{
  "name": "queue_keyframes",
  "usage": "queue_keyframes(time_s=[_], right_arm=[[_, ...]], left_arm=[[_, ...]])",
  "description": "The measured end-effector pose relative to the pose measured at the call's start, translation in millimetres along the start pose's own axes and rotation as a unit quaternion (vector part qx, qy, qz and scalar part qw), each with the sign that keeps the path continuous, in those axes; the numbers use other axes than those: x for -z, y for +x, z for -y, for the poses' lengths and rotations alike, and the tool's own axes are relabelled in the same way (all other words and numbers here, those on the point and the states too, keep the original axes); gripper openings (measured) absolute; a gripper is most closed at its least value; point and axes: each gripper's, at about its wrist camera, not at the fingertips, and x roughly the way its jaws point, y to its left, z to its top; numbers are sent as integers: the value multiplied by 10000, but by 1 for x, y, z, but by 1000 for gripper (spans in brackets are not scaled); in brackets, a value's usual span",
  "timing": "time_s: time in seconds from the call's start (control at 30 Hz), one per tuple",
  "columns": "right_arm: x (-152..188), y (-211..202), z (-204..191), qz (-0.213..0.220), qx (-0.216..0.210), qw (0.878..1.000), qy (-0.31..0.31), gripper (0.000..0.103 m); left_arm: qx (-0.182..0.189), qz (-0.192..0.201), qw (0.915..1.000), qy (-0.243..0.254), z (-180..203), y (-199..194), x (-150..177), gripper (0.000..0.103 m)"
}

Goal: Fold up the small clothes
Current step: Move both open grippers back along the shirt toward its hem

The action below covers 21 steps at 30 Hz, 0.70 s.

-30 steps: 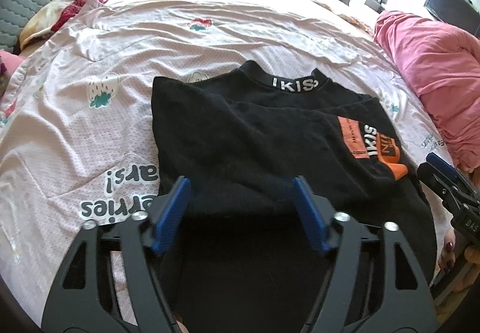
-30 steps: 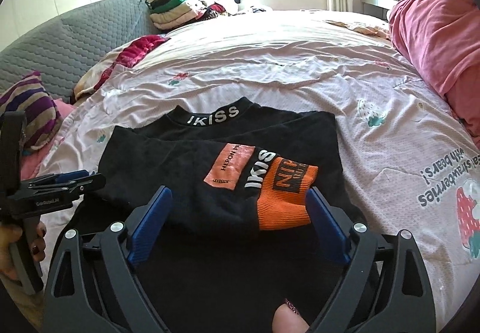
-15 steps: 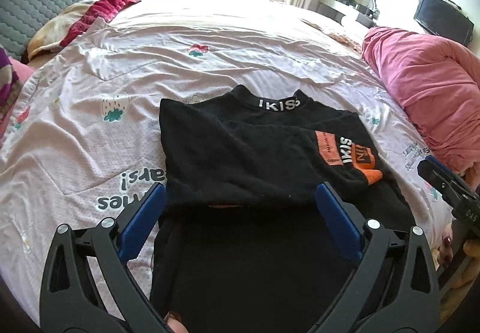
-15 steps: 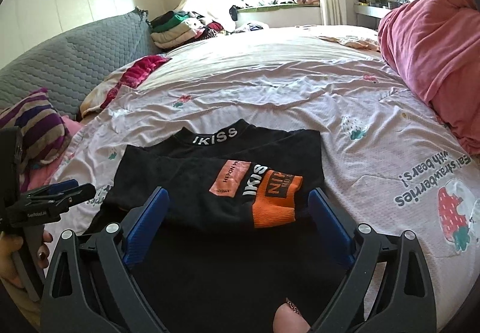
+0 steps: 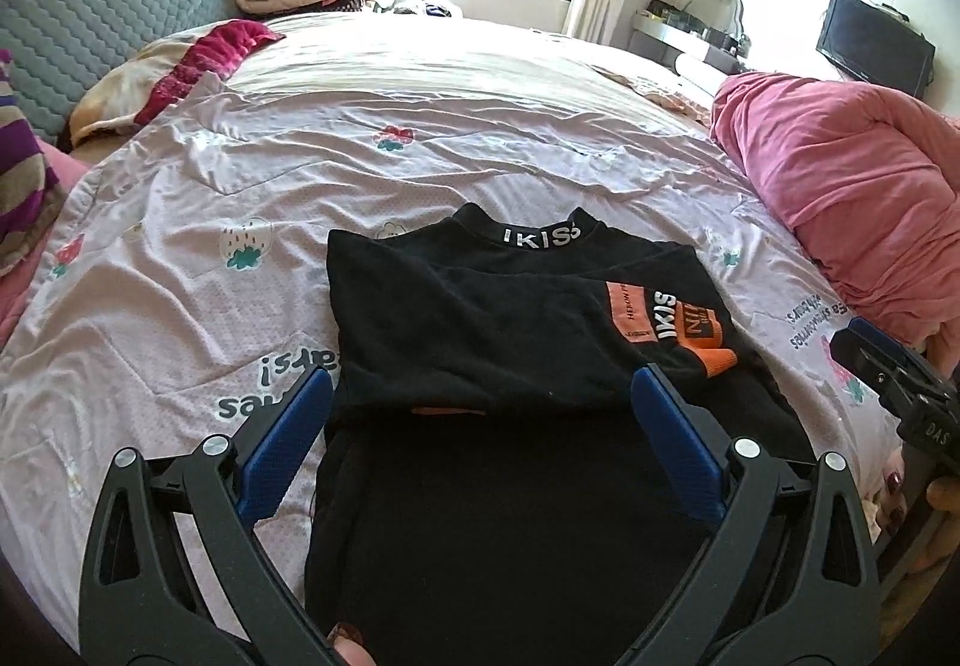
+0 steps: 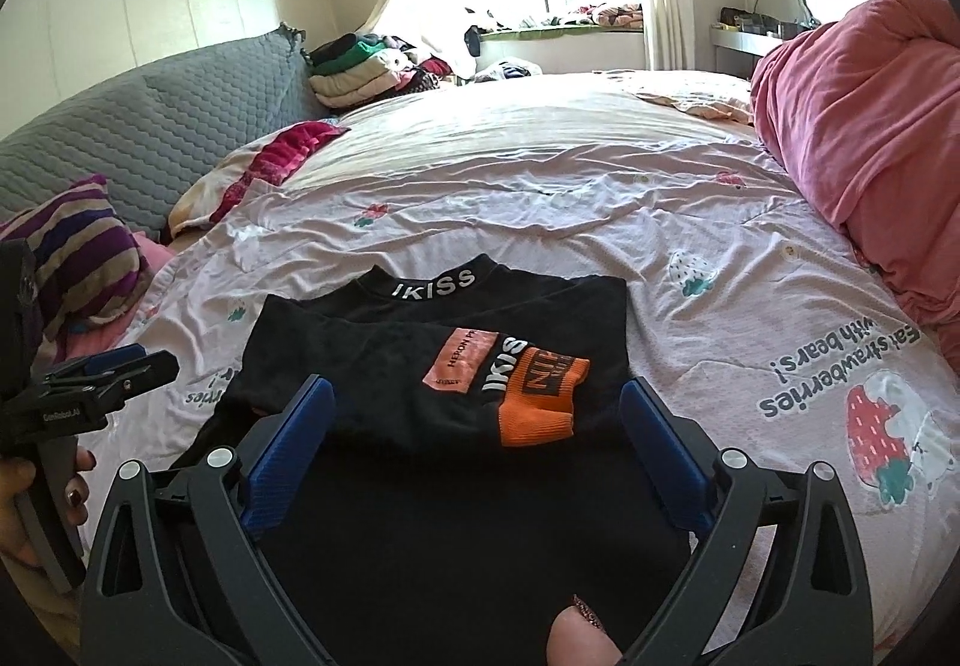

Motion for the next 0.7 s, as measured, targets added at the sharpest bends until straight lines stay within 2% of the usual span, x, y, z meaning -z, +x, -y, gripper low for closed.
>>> queue_keyframes(time_s=[0.4,0.7], right_arm=[[10,-14,4,-16,-10,10000,-61,97],[27,-17,12,-185,49,9997,-125,97]], left_arm=[[-100,79,9999,-92,2,-20,27,93],[-263,-124,9994,-203,-4,-17,50,93]])
